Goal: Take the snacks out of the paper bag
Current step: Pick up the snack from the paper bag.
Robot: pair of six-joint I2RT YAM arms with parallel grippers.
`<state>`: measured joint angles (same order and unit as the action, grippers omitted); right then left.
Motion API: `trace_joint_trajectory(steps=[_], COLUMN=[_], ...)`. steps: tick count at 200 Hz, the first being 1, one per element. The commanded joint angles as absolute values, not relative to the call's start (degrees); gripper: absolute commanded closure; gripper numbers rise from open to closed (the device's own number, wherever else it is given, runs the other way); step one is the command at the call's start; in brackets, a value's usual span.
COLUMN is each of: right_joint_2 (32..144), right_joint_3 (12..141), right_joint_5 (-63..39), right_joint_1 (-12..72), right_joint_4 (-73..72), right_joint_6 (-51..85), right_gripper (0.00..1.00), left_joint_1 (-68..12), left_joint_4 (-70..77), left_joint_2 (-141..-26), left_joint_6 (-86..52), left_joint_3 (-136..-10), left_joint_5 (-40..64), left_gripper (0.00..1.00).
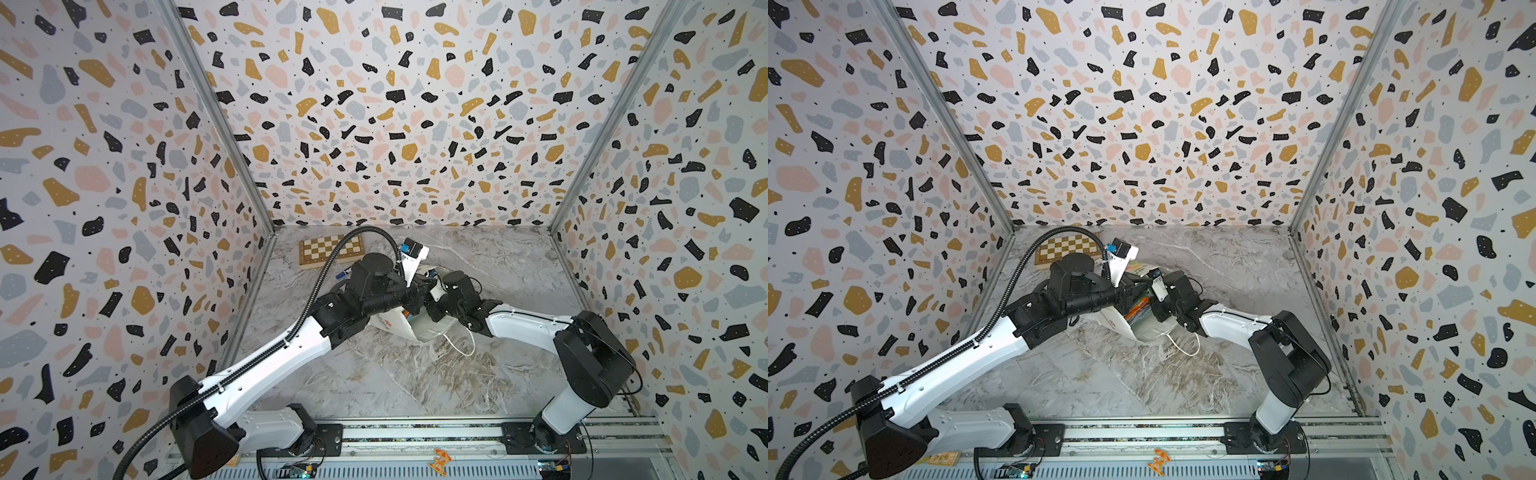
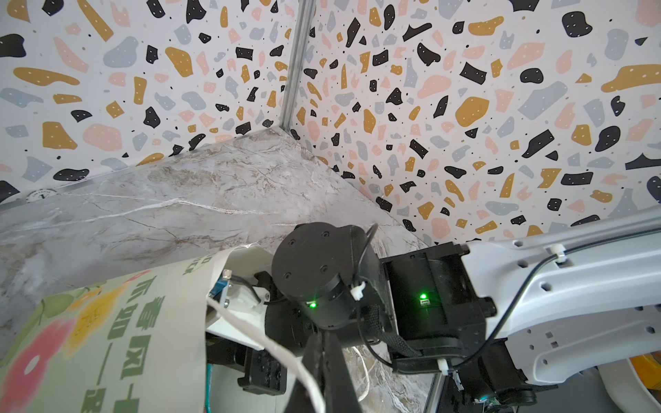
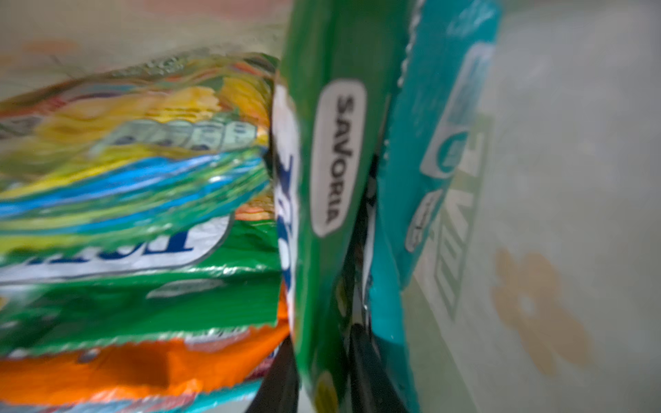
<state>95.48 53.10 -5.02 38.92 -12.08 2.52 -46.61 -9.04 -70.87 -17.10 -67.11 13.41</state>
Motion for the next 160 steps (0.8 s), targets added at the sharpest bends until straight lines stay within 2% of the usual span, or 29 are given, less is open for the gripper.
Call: trace_joint_trajectory(steps=[1,47,160], right_joint_2=[96.19,94.39,81.74], right_joint_3=[55.80,54.95,49.75], right_joint_5=[-4.01,-4.12,-5.80], right_joint_1=[39.00,39.05,39.03], right_joint_4=[-12.84,-12.57,-10.88], right_joint_6=[3.16,3.14,3.37], right_gripper=[0.77,1.00,1.00], left_joint_1=[-46.87,-46.93,-46.88], left_joint_4=[-6.92,-7.29,-8.17], left_joint_2=[-69.08,-68.72,-69.67], left_joint_6=[-15.90,-15.67,-17.52], left_joint_3=[-69.16,-68.78,-68.14], left_joint_5=[14.07,12.10,4.69], left_gripper=[1.00,1.00,1.00])
